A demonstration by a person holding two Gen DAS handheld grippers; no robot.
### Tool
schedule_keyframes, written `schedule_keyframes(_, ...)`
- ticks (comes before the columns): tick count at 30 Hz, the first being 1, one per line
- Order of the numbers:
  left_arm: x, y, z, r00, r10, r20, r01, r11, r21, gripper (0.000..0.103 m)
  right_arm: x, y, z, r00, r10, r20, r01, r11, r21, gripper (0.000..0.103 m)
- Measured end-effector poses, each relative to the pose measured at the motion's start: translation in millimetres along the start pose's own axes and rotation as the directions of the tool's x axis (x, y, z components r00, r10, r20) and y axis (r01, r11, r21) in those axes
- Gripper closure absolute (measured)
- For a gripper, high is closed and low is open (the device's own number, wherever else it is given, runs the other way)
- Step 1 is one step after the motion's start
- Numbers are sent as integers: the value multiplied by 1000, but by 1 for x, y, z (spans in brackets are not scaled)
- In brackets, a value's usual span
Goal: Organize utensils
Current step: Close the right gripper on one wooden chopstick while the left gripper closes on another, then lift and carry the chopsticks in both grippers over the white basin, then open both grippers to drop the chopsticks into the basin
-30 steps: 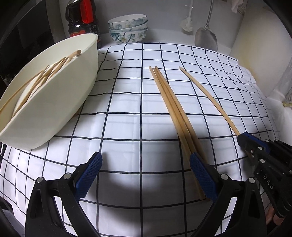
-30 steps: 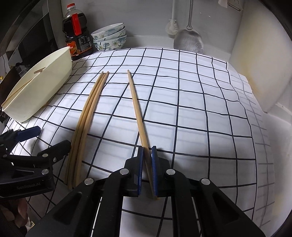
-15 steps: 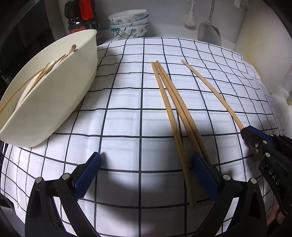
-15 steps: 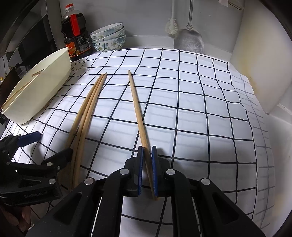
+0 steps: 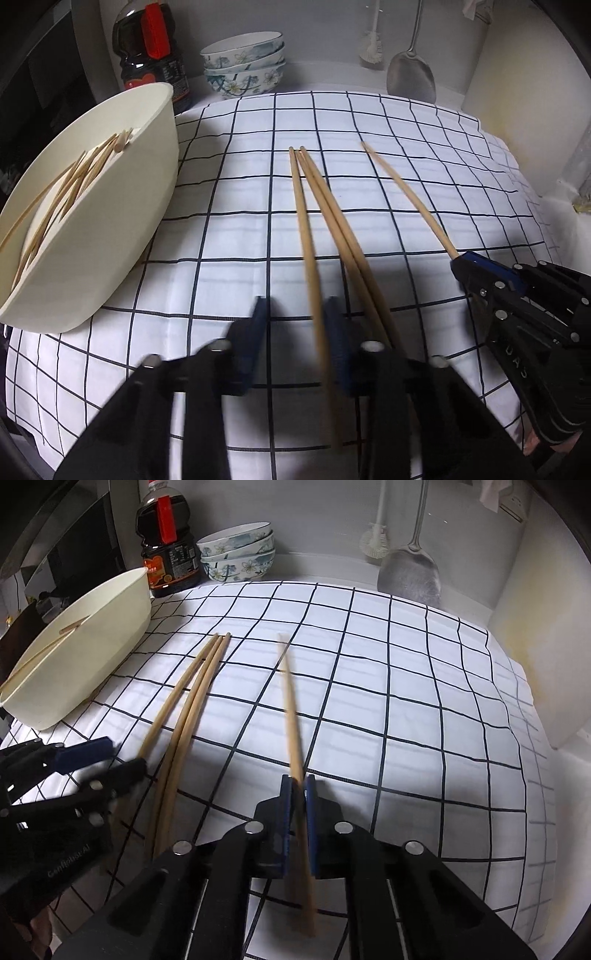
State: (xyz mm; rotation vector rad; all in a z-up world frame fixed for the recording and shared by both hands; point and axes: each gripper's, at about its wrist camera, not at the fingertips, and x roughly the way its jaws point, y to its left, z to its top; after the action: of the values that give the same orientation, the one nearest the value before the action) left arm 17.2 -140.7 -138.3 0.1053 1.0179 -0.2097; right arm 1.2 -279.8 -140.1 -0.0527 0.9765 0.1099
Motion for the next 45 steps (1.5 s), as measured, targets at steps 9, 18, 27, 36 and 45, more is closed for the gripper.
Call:
schedule_keyframes(9,-15,13,4,999,-41,-5,41,999,-16,96,-13,-7,1,998,58,0,-58,992,108,97)
schedule_keyframes(18,-83,45,28,988,-115,102,120,991,-54,96,-64,18,38,988,121,100,-134,982,136,97)
schedule_keyframes(27,-115,142,50,990,9,140,16,985,-174,96,-77,104,102,956,252,152,-255,967,-1,97)
schedule_keyframes(36,-86,229,60,993,87,80,-66,969,-237,96,-29,179,146,965,247,84,-240,968,-78,97)
schedule_keyframes(45,-57,257,65,996,82,26,-74,968,-242,84,1,199,156,978,205,23,-203,977,-68,93)
